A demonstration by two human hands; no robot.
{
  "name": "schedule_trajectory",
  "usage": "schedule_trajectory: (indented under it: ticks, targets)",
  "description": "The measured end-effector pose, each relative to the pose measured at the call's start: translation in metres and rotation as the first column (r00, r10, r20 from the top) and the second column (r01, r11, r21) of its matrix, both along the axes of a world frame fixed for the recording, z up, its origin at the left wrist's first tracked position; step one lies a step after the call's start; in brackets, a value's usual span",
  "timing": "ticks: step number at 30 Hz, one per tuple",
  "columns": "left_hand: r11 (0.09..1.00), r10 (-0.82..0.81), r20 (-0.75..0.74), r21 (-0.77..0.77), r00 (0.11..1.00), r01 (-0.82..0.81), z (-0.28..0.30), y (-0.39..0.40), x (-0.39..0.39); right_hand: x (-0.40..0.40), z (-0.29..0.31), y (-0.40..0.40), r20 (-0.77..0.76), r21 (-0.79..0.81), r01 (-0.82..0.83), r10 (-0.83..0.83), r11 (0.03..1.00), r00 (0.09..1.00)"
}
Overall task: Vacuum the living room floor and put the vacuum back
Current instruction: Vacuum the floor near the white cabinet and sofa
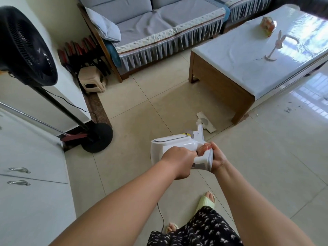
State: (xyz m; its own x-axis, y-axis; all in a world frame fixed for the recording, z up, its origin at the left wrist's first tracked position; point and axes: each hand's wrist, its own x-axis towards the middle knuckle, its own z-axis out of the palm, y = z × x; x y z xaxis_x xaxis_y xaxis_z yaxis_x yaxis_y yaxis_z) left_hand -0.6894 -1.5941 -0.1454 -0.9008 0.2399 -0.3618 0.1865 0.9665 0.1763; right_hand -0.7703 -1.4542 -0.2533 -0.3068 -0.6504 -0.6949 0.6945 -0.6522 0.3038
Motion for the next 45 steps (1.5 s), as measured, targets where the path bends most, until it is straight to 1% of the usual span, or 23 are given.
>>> schedule_trajectory:
  ticks: [3, 6, 11, 19, 22, 25, 27, 32, 35, 41, 45]
  targets:
    - [1.0, -0.012, 0.005, 0.007, 1.0, 0.012, -0.004, 0.005, -0.013, -0.014, -0.004, 0.006, -0.017, 0.053, -0.008, 0.009, 0.999, 1.0]
    - [1.0, 0.012, -0.006, 0.019, 1.0, -0.012, -0.007, 0.007, -0.036, -0.04, -0.012, 0.01, -0.017, 0.075, -0.011, 0.012, 0.997, 1.0]
    - [1.0, -0.002, 0.018, 0.016, 1.0, 0.002, -0.008, 0.01, -0.076, -0.076, -0.019, 0.016, -0.003, 0.069, 0.024, -0.024, 0.997, 1.0]
    - [0.998, -0.065, 0.039, -0.003, 0.997, 0.065, -0.002, 0.011, -0.137, -0.123, -0.01, 0.016, 0.026, 0.07, 0.11, -0.112, 0.991, 0.993]
    - [0.998, -0.062, 0.036, -0.013, 0.997, 0.063, -0.002, 0.01, -0.152, -0.135, -0.005, 0.017, 0.053, 0.07, 0.122, -0.126, 0.99, 0.991]
    - [0.998, -0.067, 0.046, -0.017, 0.997, 0.068, -0.002, 0.014, -0.165, -0.146, 0.003, 0.02, 0.047, 0.076, 0.101, -0.104, 0.992, 0.993]
    - [0.997, -0.07, 0.049, -0.012, 0.996, 0.071, 0.001, 0.013, -0.171, -0.15, 0.005, 0.021, 0.051, 0.071, 0.104, -0.108, 0.992, 0.993]
    - [1.0, 0.006, 0.087, -0.016, 0.996, -0.004, 0.008, 0.003, -0.178, -0.162, 0.006, 0.008, 0.058, 0.083, 0.127, -0.132, 0.988, 0.99]
    - [0.999, 0.053, 0.09, -0.001, 0.995, -0.053, 0.01, 0.004, -0.173, -0.165, 0.005, 0.007, 0.061, 0.106, 0.092, -0.099, 0.99, 0.993]
    - [0.999, 0.054, 0.083, 0.002, 0.995, -0.055, 0.017, -0.004, -0.162, -0.156, 0.006, 0.001, 0.061, 0.1, 0.073, -0.08, 0.992, 0.995]
    - [0.998, 0.056, 0.047, 0.001, 0.997, -0.056, 0.027, -0.02, -0.151, -0.145, 0.011, -0.016, 0.032, 0.065, 0.11, -0.112, 0.992, 0.993]
